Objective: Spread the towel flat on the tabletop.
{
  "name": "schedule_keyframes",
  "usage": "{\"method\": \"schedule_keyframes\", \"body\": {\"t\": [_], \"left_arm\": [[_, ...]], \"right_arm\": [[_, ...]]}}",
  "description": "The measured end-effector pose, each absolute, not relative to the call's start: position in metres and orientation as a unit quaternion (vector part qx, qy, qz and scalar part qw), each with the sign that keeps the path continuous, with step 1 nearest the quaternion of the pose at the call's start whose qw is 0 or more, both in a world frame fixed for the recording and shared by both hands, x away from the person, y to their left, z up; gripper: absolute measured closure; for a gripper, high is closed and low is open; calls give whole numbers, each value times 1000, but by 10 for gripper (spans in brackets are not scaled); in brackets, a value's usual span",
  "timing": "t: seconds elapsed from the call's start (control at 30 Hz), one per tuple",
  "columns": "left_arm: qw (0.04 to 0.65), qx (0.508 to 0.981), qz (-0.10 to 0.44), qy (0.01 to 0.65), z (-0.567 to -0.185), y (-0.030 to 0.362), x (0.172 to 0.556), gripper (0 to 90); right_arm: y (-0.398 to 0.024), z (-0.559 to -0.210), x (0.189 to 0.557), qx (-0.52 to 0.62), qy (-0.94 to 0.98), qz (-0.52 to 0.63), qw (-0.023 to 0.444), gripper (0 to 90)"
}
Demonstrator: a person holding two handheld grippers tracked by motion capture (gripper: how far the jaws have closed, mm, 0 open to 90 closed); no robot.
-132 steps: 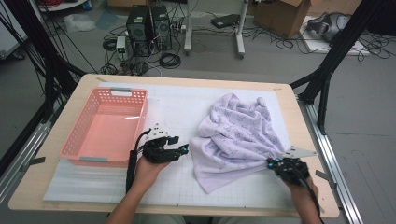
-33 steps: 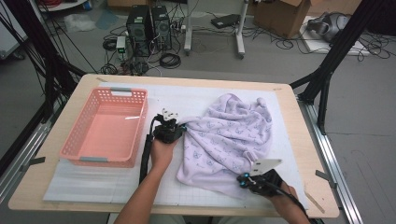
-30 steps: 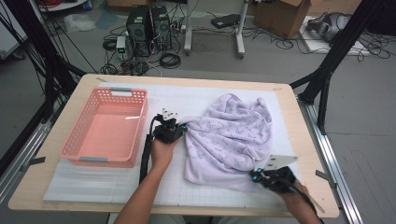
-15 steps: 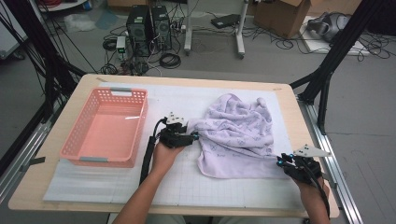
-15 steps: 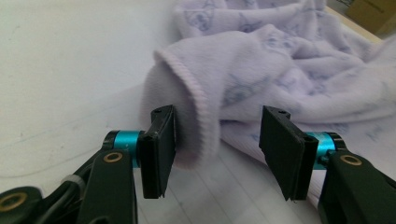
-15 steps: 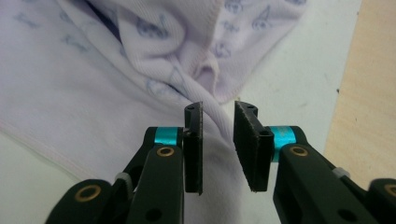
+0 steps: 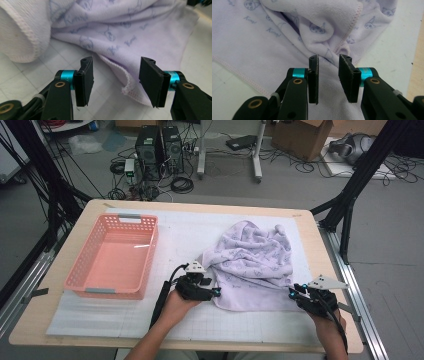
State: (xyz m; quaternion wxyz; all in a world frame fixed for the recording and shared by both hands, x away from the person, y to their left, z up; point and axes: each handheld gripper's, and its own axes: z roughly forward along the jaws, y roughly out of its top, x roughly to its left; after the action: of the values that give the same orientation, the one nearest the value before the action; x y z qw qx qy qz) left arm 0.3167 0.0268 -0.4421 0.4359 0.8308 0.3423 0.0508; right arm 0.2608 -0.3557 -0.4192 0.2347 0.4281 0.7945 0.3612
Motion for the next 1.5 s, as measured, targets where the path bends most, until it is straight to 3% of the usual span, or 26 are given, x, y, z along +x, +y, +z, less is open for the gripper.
{"method": "schedule_keyframes", "body": {"t": [0.07,0.13,0.17,0.2,0.5,0.8,0.87,0.97,1.0,1.33,1.4,1.5], "left_arm": [[419,842,76,331,-445,23,314,525],[410,846,92,328,-444,26,312,775],[410,845,89,333,-444,29,311,859],[408,846,94,331,-444,32,309,870],[427,824,103,359,-440,87,264,873],[448,809,110,365,-441,117,216,873],[450,810,104,362,-445,117,207,873],[446,812,94,364,-451,115,198,873],[449,810,91,365,-452,115,196,872],[464,808,72,356,-454,116,176,869],[463,807,88,355,-453,115,176,806],[475,792,109,367,-452,115,184,583]], "right_arm": [[-355,-420,261,426,795,362,235,698],[-355,-420,261,426,796,362,233,698],[-355,-421,261,426,796,362,232,698],[-355,-421,260,428,796,361,230,696],[-349,-433,261,434,804,346,213,587],[-338,-441,254,437,813,339,181,592],[-337,-441,250,437,813,339,180,620],[-338,-440,241,429,820,338,170,827],[-338,-440,238,425,823,338,167,851],[-347,-434,201,406,837,332,156,870],[-349,-432,196,399,840,337,147,870],[-352,-429,193,388,842,352,131,866]]}}
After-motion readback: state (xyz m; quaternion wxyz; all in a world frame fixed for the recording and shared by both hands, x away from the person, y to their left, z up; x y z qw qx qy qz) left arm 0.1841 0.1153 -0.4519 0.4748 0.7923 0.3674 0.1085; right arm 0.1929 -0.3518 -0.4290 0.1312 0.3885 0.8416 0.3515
